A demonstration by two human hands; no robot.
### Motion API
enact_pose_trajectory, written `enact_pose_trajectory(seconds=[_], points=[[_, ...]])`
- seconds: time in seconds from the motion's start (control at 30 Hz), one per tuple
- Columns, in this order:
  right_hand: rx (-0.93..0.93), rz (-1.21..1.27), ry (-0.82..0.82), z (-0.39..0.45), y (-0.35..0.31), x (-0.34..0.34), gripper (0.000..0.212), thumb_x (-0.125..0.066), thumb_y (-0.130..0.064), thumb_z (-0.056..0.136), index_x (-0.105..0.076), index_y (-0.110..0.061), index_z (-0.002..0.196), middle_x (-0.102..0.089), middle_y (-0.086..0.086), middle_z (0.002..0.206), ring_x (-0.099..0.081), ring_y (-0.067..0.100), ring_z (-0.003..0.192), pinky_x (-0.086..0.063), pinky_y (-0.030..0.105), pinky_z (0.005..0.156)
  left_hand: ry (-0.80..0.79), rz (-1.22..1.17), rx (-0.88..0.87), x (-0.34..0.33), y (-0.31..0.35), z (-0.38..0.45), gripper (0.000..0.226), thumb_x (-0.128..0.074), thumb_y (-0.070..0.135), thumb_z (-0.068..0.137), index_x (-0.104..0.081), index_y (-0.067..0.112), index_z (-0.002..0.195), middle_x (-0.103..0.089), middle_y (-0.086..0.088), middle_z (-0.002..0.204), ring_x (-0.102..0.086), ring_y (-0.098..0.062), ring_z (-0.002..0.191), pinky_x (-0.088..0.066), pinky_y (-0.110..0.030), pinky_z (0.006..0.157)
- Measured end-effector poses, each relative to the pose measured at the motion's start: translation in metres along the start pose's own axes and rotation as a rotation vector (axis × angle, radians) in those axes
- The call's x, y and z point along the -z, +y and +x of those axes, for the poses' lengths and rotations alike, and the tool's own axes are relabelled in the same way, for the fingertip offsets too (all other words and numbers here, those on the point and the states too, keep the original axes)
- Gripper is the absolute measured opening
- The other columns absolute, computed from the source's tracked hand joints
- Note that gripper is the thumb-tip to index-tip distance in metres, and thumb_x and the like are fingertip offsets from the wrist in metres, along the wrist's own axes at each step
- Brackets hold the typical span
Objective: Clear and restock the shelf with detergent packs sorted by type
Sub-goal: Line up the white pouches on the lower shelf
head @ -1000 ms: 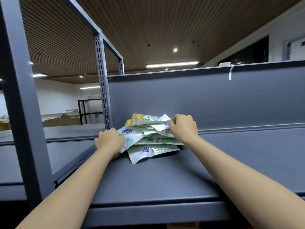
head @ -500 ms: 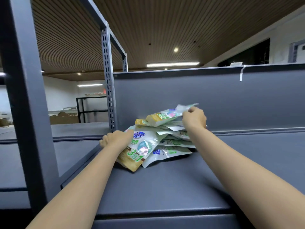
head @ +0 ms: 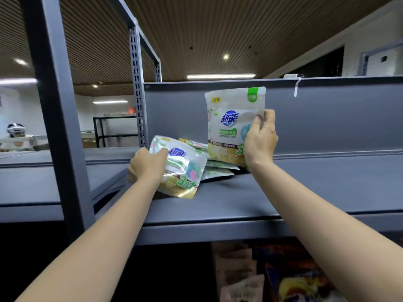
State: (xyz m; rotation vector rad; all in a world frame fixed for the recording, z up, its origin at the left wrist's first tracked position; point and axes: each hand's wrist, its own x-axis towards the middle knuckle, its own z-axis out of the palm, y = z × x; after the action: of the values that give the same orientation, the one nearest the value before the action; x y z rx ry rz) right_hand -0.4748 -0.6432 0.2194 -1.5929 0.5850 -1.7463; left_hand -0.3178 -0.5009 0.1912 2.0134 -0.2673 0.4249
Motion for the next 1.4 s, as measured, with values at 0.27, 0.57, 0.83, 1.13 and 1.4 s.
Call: enact_pose_trajectory(seconds=[0.27, 0.57, 0.83, 1.13, 1.4], points=[[0.009, -0.171, 0.005, -0.035, 0.004, 0.044, 0.02, -0.031, -0.028, 0.102, -0.045, -0.016, 0.11, -0.056, -0.005, 0.081, -0.049, 0.024, 0.078, -0.035, 0.033, 0.071, 0.093, -0.329, -0.014, 0.032, -0.004, -0.062, 0.023, -0.054, 0.04, 0.08, -0.054, 0.017, 0.083, -0.056, 0.002, 0.078, -0.049, -0.025, 0.073, -0.034, -0.031, 0.066], [-0.363, -0.031, -0.343, -0.054, -0.001, 0.07, 0.016, -0.047, -0.013, 0.085, -0.062, -0.016, 0.089, -0.063, 0.004, 0.094, -0.054, 0.023, 0.089, -0.041, 0.027, 0.07, -0.109, -0.618, 0.155, 0.038, -0.011, -0.096, 0.026, -0.053, 0.016, 0.075, -0.042, 0.017, 0.051, -0.042, 0.008, 0.04, -0.036, -0.021, 0.054, -0.03, -0.027, 0.056], [-0.268, 0.003, -0.107, -0.073, -0.011, 0.102, 0.027, -0.038, -0.024, 0.097, -0.056, -0.016, 0.078, -0.056, 0.0, 0.081, -0.049, 0.024, 0.085, -0.037, 0.029, 0.072, -0.014, -0.68, 0.253, 0.062, -0.004, -0.109, 0.024, -0.05, -0.002, 0.079, -0.04, 0.013, 0.063, -0.04, -0.002, 0.061, -0.036, -0.019, 0.056, -0.027, -0.022, 0.049], [-0.153, 0.084, 0.052, -0.11, 0.016, 0.148, 0.038, -0.042, -0.03, 0.088, -0.039, -0.017, 0.052, -0.045, -0.001, 0.055, -0.042, 0.021, 0.063, -0.034, 0.035, 0.057, 0.144, -0.71, 0.222, 0.057, -0.071, -0.178, 0.028, -0.046, 0.001, 0.072, -0.039, 0.017, 0.05, -0.039, 0.008, 0.049, -0.032, -0.014, 0.053, -0.027, -0.029, 0.054], [-0.236, -0.112, -0.14, -0.18, 0.076, 0.176, 0.033, -0.034, -0.027, 0.08, -0.04, -0.014, 0.051, -0.043, 0.002, 0.052, -0.037, 0.017, 0.055, -0.026, 0.034, 0.054, 0.13, -0.527, 0.533, 0.023, -0.164, -0.218, 0.022, -0.054, 0.007, 0.082, -0.055, 0.013, 0.061, -0.048, 0.001, 0.058, -0.042, -0.02, 0.058, -0.033, -0.029, 0.058]])
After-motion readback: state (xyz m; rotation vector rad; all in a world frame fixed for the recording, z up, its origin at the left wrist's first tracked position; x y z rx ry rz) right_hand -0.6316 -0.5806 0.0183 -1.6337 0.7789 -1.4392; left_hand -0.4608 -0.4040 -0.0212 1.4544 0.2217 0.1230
